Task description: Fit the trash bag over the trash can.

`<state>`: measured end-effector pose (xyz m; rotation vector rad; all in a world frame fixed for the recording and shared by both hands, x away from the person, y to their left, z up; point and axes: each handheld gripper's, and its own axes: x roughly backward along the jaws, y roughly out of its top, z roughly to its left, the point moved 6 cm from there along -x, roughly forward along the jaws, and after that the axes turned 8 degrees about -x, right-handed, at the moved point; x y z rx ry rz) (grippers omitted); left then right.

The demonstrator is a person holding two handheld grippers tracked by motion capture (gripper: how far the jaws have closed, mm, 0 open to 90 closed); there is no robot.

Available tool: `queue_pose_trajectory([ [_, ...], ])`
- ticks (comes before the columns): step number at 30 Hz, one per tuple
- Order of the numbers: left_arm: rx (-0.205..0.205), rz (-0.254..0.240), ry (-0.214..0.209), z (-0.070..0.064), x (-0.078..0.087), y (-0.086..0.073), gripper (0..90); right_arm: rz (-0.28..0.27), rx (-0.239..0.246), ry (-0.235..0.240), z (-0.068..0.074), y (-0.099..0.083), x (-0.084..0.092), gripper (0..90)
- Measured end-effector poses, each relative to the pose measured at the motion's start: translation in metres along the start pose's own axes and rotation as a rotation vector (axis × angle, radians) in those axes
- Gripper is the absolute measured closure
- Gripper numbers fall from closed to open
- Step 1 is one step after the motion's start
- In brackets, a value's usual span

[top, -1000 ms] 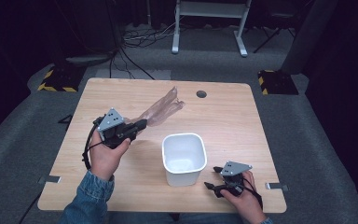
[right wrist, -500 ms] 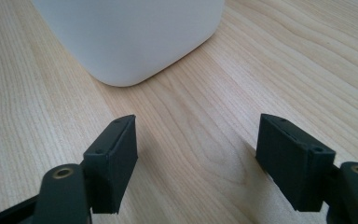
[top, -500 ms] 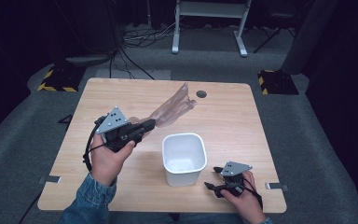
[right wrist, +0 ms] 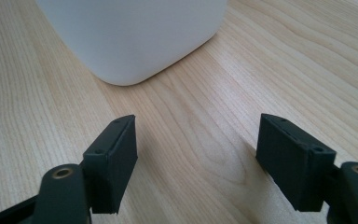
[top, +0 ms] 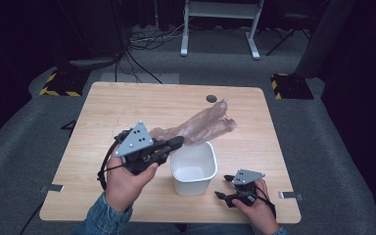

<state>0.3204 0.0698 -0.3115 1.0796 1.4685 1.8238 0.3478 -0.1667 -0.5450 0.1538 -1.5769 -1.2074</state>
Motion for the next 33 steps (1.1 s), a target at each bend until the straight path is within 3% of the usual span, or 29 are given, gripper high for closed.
queue_pose_trajectory([
  [9, -0.047, -0.043, -0.070, -0.039, -0.001, 0.022, 90.0, 0.000, 0.004, 0.005, 0.000, 0.000, 0.000, 28.9],
  [15, -0.051, -0.062, -0.128, -0.058, 0.003, 0.030, 90.0, 0.001, 0.004, 0.004, 0.000, 0.000, 0.000, 28.9],
  [18, -0.032, -0.069, -0.166, -0.063, 0.006, 0.032, 90.0, 0.001, 0.004, 0.004, 0.000, 0.000, 0.000, 28.9],
  [20, -0.039, -0.061, -0.152, -0.062, 0.007, 0.031, 90.0, 0.001, 0.005, 0.004, 0.000, 0.000, 0.000, 28.9],
  [26, 0.038, -0.028, -0.131, -0.042, -0.002, 0.013, 89.9, -0.001, 0.005, 0.004, 0.000, 0.000, 0.000, 28.9],
  [33, 0.095, -0.003, -0.092, -0.022, -0.009, -0.007, 89.1, -0.001, 0.004, 0.004, 0.000, 0.000, 0.000, 29.0],
])
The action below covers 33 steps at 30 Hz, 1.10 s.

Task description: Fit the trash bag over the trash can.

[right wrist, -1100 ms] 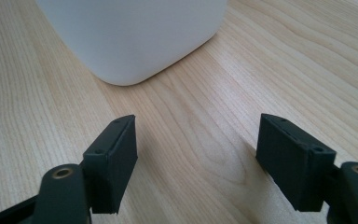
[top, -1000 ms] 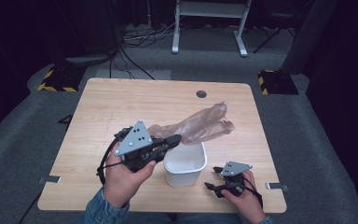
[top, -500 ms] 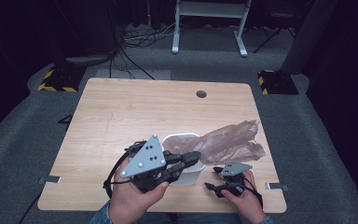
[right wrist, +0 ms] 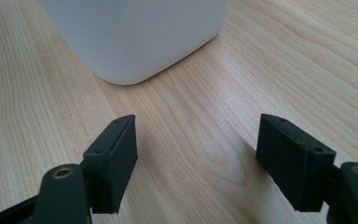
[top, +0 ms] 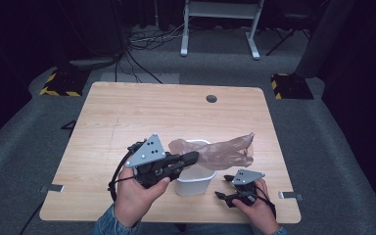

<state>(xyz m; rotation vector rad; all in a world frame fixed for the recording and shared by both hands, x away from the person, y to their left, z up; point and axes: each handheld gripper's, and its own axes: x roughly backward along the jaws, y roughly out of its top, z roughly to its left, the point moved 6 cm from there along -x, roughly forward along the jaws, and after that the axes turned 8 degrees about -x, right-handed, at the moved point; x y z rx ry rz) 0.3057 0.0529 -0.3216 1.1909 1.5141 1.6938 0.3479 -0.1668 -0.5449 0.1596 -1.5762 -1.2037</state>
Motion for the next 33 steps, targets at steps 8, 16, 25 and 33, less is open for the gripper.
queue_pose_trajectory([
  [8, 0.036, -0.002, 0.063, 0.023, -0.003, -0.015, 88.7, 0.001, -0.001, 0.001, 0.000, 0.000, 0.000, 29.0],
  [16, 0.091, 0.061, 0.107, 0.048, -0.011, -0.045, 79.0, 0.000, 0.005, 0.001, 0.000, 0.000, 0.000, 29.3],
  [25, 0.052, -0.035, 0.147, 0.044, 0.003, -0.038, 51.5, -0.072, -0.017, 0.054, 0.006, 0.008, 0.014, 33.3],
  [33, 0.037, -0.003, 0.181, 0.051, 0.006, -0.048, 46.7, -0.253, 0.035, 0.053, 0.018, 0.060, 0.074, 40.6],
])
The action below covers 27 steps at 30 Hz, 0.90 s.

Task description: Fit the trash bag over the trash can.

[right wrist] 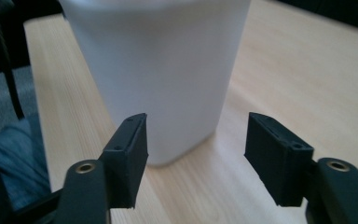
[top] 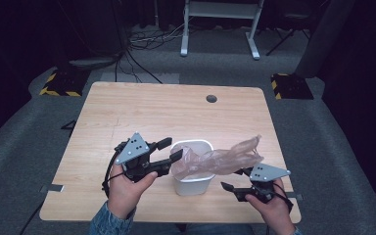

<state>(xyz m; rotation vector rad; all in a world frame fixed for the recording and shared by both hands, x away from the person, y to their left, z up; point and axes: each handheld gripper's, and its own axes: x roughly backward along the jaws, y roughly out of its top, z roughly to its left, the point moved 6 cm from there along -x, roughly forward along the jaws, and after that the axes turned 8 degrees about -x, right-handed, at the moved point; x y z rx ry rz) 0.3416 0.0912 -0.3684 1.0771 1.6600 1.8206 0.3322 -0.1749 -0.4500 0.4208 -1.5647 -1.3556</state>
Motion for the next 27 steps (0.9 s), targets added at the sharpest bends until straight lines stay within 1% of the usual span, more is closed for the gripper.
queue_pose_trajectory([
  [1, 0.001, 0.014, 0.008, 0.003, -0.001, -0.003, 47.3, -0.036, 0.008, 0.009, 0.004, 0.012, 0.009, 41.5],
  [2, 0.001, 0.023, 0.016, 0.007, -0.002, -0.005, 47.3, -0.036, 0.008, 0.009, 0.004, 0.012, 0.009, 41.5],
  [3, -0.002, 0.030, 0.029, 0.010, -0.004, -0.006, 48.8, -0.064, -0.004, 0.034, 0.008, 0.021, 0.015, 41.4],
  [4, -0.007, 0.043, 0.039, 0.012, -0.006, -0.007, 48.8, -0.064, -0.004, 0.034, 0.008, 0.021, 0.015, 41.4],
  [5, -0.021, 0.055, 0.050, 0.015, -0.009, -0.008, 48.7, -0.074, -0.021, 0.047, 0.009, 0.024, 0.016, 41.1],
  [6, -0.027, 0.070, 0.053, 0.016, -0.012, -0.010, 48.9, -0.083, -0.033, 0.057, 0.010, 0.027, 0.017, 41.0],
  [7, -0.030, 0.083, 0.048, 0.016, -0.015, -0.010, 52.8, -0.111, -0.049, 0.072, 0.011, 0.032, 0.019, 40.7],
  [9, -0.048, 0.121, 0.030, 0.014, -0.019, -0.013, 55.9, -0.143, -0.070, 0.076, 0.011, 0.038, 0.021, 40.5],
  [10, -0.051, 0.133, 0.015, 0.010, -0.020, -0.013, 55.9, -0.143, -0.070, 0.076, 0.011, 0.038, 0.021, 40.5],
  [11, -0.051, 0.144, -0.002, 0.006, -0.021, -0.014, 58.8, -0.177, -0.085, 0.075, 0.011, 0.045, 0.023, 40.2],
  [12, -0.052, 0.157, -0.020, 0.002, -0.020, -0.015, 58.8, -0.177, -0.085, 0.075, 0.011, 0.045, 0.023, 40.2],
  [14, -0.052, 0.166, -0.046, -0.005, -0.019, -0.015, 60.2, -0.217, -0.114, 0.076, 0.010, 0.052, 0.026, 38.8],
  [16, -0.052, 0.161, -0.063, -0.010, -0.019, -0.013, 61.0, -0.253, -0.125, 0.068, 0.009, 0.060, 0.029, 37.7],
  [17, -0.053, 0.157, -0.070, -0.012, -0.019, -0.012, 61.5, -0.266, -0.117, 0.059, 0.007, 0.065, 0.029, 37.5],
  [19, -0.042, 0.145, -0.088, -0.016, -0.020, -0.009, 61.8, -0.293, -0.106, 0.043, 0.007, 0.074, 0.030, 36.8],
  [20, -0.045, 0.142, -0.095, -0.017, -0.020, -0.009, 61.8, -0.307, -0.102, 0.041, 0.007, 0.079, 0.031, 36.8],
  [21, -0.039, 0.147, -0.102, -0.018, -0.021, -0.009, 61.8, -0.322, -0.091, 0.040, 0.007, 0.084, 0.031, 36.8],
  [23, -0.043, 0.156, -0.089, -0.015, -0.022, -0.013, 61.0, -0.354, -0.067, 0.021, 0.008, 0.092, 0.032, 36.4],
  [24, -0.035, 0.163, -0.085, -0.013, -0.021, -0.015, 60.5, -0.364, -0.061, 0.016, 0.008, 0.095, 0.031, 36.0],
  [26, -0.015, 0.158, -0.052, -0.004, -0.018, -0.020, 58.0, -0.361, -0.061, 0.018, 0.007, 0.097, 0.026, 35.3],
  [27, -0.011, 0.147, -0.019, 0.002, -0.016, -0.022, 54.1, -0.354, -0.062, 0.011, 0.006, 0.097, 0.023, 35.3],
])
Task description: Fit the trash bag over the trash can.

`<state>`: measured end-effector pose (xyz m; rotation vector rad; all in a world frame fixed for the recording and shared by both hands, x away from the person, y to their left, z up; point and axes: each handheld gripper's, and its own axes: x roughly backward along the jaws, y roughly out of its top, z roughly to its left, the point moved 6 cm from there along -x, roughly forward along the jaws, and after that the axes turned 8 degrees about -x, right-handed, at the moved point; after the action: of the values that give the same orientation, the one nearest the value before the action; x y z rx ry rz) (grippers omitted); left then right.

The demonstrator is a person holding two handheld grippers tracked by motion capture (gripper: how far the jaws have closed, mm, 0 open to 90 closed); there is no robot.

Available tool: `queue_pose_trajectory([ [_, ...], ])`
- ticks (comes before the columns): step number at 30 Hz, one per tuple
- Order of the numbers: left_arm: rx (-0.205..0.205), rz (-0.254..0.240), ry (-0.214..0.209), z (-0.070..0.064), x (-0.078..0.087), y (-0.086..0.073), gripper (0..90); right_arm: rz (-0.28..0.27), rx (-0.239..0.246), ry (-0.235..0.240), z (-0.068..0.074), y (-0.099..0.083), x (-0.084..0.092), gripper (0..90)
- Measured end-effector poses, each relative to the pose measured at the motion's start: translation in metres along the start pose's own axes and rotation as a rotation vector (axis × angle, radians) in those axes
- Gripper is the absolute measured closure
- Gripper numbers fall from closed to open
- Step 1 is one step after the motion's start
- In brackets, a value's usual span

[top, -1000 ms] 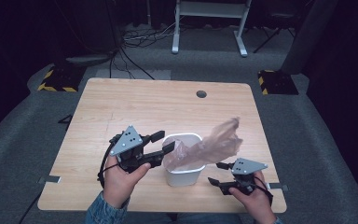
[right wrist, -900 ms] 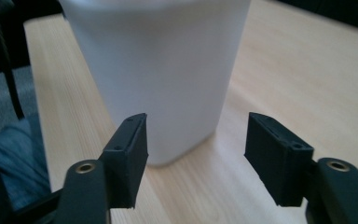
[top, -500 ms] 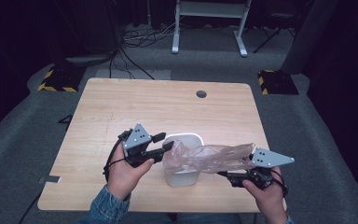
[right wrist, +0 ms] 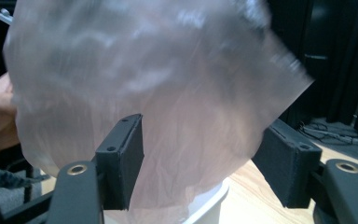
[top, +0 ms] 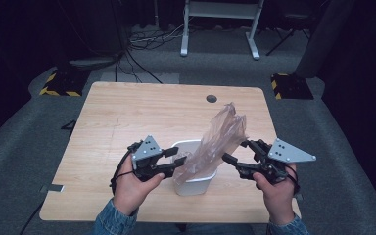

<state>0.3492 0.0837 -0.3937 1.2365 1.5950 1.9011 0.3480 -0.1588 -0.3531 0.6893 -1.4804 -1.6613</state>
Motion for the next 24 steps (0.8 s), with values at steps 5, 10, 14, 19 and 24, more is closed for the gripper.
queue_pose_trajectory([
  [5, 0.034, -0.008, 0.085, 0.023, 0.009, -0.010, 49.0, 0.092, -0.010, -0.044, -0.005, -0.020, -0.002, 34.0],
  [10, 0.015, 0.019, 0.065, 0.019, 0.004, -0.014, 48.6, 0.257, -0.011, -0.028, -0.004, -0.050, -0.002, 32.8],
  [14, 0.006, -0.006, 0.074, 0.015, 0.008, -0.011, 48.5, 0.248, 0.020, 0.002, 0.004, -0.050, -0.004, 34.1],
  [19, -0.017, -0.096, 0.041, 0.003, 0.026, 0.002, 46.3, 0.128, 0.062, -0.072, -0.001, -0.025, -0.003, 36.1],
  [24, -0.040, -0.167, -0.093, -0.016, 0.043, 0.010, 45.7, 0.088, 0.169, -0.155, -0.003, -0.012, -0.005, 37.6],
])
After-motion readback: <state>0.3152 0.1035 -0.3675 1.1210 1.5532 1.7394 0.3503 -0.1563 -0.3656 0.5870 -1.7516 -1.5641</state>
